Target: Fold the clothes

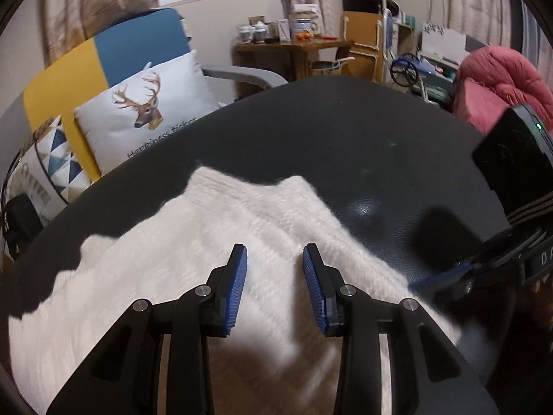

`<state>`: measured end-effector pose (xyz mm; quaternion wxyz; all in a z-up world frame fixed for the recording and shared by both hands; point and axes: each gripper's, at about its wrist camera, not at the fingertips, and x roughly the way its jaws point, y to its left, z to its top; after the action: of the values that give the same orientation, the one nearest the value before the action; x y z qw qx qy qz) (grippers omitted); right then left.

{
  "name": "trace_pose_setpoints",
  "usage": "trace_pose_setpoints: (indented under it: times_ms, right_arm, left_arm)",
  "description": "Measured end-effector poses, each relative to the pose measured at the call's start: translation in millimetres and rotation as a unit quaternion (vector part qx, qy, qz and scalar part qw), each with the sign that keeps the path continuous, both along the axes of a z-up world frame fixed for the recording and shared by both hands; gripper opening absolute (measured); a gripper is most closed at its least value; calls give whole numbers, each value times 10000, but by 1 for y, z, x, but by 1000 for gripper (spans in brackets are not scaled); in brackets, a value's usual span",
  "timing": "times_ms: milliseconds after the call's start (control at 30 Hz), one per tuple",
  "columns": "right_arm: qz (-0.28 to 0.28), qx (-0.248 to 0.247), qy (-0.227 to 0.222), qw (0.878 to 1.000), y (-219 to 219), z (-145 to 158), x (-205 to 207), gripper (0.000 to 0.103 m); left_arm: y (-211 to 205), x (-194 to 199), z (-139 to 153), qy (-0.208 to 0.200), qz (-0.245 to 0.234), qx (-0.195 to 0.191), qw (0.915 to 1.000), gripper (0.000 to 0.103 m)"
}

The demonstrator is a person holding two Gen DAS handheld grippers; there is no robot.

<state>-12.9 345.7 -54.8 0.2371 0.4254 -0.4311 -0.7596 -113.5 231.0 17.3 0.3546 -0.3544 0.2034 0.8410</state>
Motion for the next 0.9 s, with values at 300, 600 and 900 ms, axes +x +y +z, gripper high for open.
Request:
trace_pose_setpoints:
  times_ms: [300,600,900]
  right_arm:
    - [1066,-175,-222,9939,-16,-8,-27,10]
    - [1677,152,-293,9853,-39,-4,-44,9]
    - [1970,375,-325,9792,-46,-3,-40,4]
  left_arm:
    - [0,-7,-15,-211,232,142,9994,38]
    - [1,-4,-18,-256,259,103,9993,38]
    - [1,-5,-19,-274,240,117,9993,39]
